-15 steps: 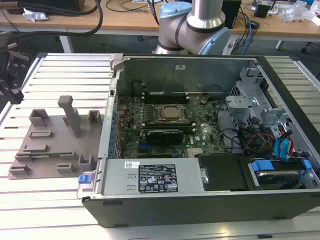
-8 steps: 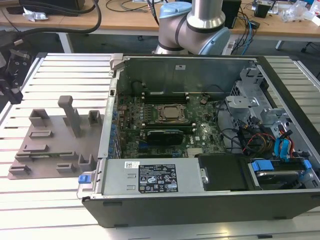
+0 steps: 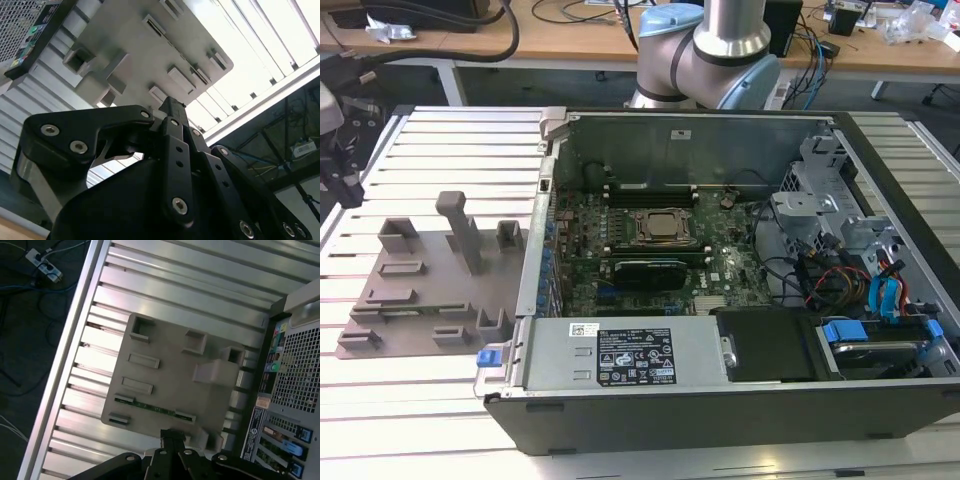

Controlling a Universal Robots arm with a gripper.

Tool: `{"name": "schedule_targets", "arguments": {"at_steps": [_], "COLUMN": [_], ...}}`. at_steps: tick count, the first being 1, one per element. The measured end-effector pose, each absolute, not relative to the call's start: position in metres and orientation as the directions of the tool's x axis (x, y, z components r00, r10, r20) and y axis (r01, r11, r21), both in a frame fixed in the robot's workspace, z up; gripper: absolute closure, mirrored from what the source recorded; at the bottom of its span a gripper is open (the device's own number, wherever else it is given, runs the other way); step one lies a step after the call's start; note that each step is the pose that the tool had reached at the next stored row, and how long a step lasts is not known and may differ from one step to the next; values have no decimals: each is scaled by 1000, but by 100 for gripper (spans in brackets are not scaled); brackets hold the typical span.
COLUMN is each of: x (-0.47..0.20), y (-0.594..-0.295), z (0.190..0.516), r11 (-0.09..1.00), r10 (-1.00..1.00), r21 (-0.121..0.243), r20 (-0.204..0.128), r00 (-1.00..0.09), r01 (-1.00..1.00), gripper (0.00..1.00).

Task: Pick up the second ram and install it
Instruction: 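Pick up the second ram and move it above second insertion slot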

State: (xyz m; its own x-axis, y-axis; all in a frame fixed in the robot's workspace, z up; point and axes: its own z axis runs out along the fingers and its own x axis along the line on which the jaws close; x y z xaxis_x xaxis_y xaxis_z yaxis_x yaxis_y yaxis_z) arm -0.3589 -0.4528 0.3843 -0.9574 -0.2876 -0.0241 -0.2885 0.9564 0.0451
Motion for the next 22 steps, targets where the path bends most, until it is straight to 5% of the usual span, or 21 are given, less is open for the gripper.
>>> {"name": "schedule_targets", "arguments": {"at_steps": [22], "x": [-359], "y": [-453], "z": [384], "r11": [886], "r10": [-462], "r21": [45], "r20": [-24], "r00": [-887], "r01": [-462], "gripper": [90]}}
